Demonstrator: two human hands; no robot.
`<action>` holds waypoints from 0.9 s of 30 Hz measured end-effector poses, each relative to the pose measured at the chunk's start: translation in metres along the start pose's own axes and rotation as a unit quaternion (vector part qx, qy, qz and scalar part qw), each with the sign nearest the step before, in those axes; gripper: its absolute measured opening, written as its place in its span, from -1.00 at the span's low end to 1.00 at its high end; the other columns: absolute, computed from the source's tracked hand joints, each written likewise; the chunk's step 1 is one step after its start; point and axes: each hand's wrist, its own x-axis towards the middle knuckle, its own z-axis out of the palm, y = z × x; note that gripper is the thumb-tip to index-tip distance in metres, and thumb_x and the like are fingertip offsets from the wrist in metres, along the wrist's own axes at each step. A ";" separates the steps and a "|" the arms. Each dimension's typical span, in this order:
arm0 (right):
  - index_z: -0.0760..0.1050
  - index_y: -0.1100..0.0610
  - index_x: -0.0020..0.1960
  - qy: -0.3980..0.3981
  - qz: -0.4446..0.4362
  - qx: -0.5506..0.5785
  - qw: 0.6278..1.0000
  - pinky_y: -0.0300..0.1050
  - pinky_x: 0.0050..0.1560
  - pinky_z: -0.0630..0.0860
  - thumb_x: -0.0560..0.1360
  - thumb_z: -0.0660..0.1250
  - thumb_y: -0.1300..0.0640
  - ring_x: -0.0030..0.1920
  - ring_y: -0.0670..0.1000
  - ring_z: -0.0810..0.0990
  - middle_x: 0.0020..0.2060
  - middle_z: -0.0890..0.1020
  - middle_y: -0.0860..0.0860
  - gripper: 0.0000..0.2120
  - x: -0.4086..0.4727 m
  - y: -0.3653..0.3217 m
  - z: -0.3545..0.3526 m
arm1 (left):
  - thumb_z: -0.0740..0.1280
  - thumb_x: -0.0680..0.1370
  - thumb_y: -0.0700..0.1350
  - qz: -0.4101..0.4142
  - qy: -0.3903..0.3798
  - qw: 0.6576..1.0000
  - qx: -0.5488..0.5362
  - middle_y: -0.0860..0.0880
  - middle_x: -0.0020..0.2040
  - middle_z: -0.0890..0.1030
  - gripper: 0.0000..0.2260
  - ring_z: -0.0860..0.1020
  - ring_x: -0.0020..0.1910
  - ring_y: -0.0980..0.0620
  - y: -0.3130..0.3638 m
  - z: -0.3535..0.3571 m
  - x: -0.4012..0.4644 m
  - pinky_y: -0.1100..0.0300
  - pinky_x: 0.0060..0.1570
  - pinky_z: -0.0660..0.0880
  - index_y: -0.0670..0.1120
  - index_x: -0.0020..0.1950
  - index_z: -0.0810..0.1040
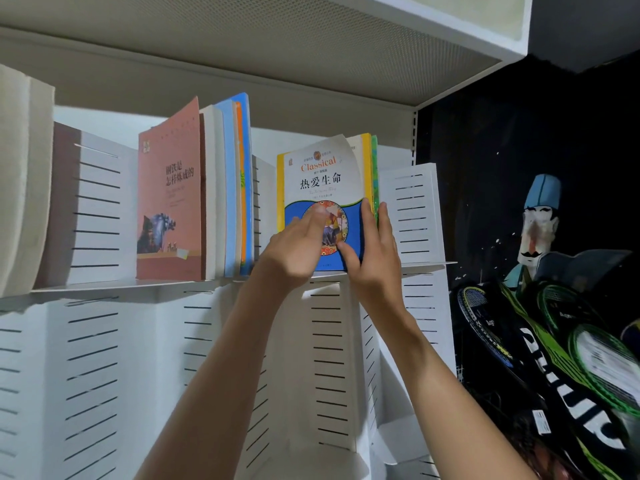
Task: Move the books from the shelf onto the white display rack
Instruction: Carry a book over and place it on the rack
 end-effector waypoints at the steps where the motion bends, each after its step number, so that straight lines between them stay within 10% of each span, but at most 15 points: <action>1: -0.02 -0.07 0.61 -0.007 0.001 0.009 1.000 -0.19 0.44 0.12 0.61 0.29 0.06 0.57 0.00 0.06 0.61 -0.02 0.00 -0.31 -0.001 0.000 -0.002 | -0.09 0.73 -0.08 -0.007 -0.011 1.000 -0.001 -0.13 0.52 0.34 -0.59 0.32 0.47 -0.18 0.000 0.000 0.000 -0.13 0.41 0.28 -0.04 0.59 0.15; 7: 0.08 -0.08 0.60 -0.058 0.000 0.040 0.997 -0.39 0.35 0.09 0.59 0.27 0.15 0.55 -0.19 -0.01 0.61 0.02 -0.07 -0.35 -0.006 -0.001 -0.022 | -0.17 0.74 -0.02 -0.041 -0.056 0.997 -0.041 -0.11 0.63 0.06 -0.56 0.01 0.61 -0.13 0.006 0.002 -0.002 -0.08 0.52 0.10 0.01 0.63 0.06; 14: 0.07 -0.14 0.59 -0.073 0.012 -0.049 0.996 -0.19 0.02 0.40 0.63 0.24 0.05 0.36 -0.04 0.44 0.61 -0.09 -0.10 -0.40 -0.008 -0.001 -0.021 | -0.09 0.73 -0.07 -0.067 -0.016 0.995 -0.070 -0.12 0.59 0.20 -0.60 0.13 0.57 -0.22 0.008 -0.003 -0.010 -0.15 0.46 0.20 -0.03 0.59 0.13; 20: 0.09 -0.12 0.59 -0.116 0.017 -0.053 0.992 0.04 0.43 0.25 0.62 0.24 0.04 0.55 0.05 0.12 0.61 0.04 -0.04 -0.40 -0.010 -0.007 -0.039 | -0.10 0.73 -0.07 -0.051 0.031 0.998 -0.025 -0.22 0.43 0.40 -0.63 0.43 0.29 -0.23 0.022 -0.006 -0.035 -0.04 0.24 0.39 -0.09 0.51 0.22; 27: 0.27 -0.07 0.54 -0.034 0.030 0.057 0.997 -0.50 0.36 -0.02 0.63 0.22 0.09 0.52 -0.17 0.14 0.53 0.29 -0.10 -0.51 -0.050 -0.039 -0.070 | 0.01 0.73 0.04 0.031 0.087 0.995 -0.039 -0.08 0.40 0.50 -0.58 0.45 0.39 -0.06 0.031 -0.013 -0.070 0.12 0.33 0.34 -0.13 0.47 0.43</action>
